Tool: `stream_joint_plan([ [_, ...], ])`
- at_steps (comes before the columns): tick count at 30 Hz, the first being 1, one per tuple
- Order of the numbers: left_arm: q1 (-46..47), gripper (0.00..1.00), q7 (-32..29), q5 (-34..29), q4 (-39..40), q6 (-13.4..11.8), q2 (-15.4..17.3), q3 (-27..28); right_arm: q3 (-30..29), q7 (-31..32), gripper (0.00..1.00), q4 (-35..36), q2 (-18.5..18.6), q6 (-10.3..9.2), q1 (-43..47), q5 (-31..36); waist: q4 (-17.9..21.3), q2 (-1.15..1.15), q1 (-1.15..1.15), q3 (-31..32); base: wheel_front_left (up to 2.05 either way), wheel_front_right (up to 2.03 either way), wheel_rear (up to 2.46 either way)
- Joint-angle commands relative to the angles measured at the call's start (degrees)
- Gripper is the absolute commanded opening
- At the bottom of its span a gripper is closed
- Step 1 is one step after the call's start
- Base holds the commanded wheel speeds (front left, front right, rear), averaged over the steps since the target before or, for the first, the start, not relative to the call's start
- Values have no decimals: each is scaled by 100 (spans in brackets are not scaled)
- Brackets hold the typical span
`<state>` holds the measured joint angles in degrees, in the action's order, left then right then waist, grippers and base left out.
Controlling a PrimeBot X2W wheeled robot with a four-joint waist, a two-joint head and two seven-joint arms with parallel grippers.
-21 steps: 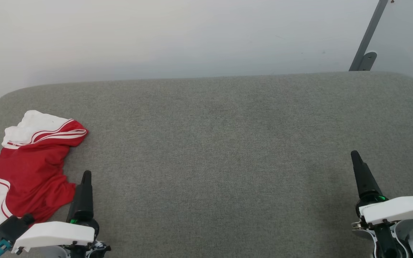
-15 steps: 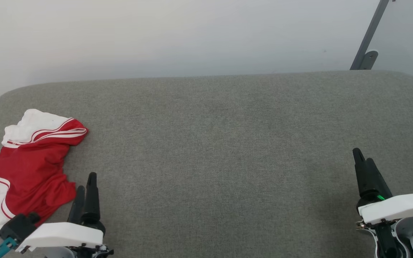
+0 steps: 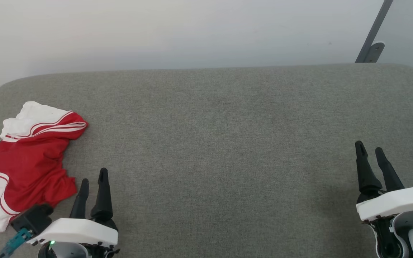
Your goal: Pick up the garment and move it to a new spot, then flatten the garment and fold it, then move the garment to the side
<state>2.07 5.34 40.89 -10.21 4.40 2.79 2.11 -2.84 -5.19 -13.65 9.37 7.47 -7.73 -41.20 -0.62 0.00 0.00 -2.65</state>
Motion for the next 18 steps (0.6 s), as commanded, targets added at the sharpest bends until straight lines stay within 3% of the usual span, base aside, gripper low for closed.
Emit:
stream_joint_plan([
  [1, 106, 100, 58, -229, 94, -37, 41, -35, 30, -75, 100, 65, 67, 2, -173, 206, -3, 0, 0, -11, 0, 0, 0],
  [18, 52, 100, 335, -1340, 165, -206, 82, -246, 24, -354, 100, 79, 177, 3, -51, 1419, -51, 0, 0, -58, 0, 0, 0],
])
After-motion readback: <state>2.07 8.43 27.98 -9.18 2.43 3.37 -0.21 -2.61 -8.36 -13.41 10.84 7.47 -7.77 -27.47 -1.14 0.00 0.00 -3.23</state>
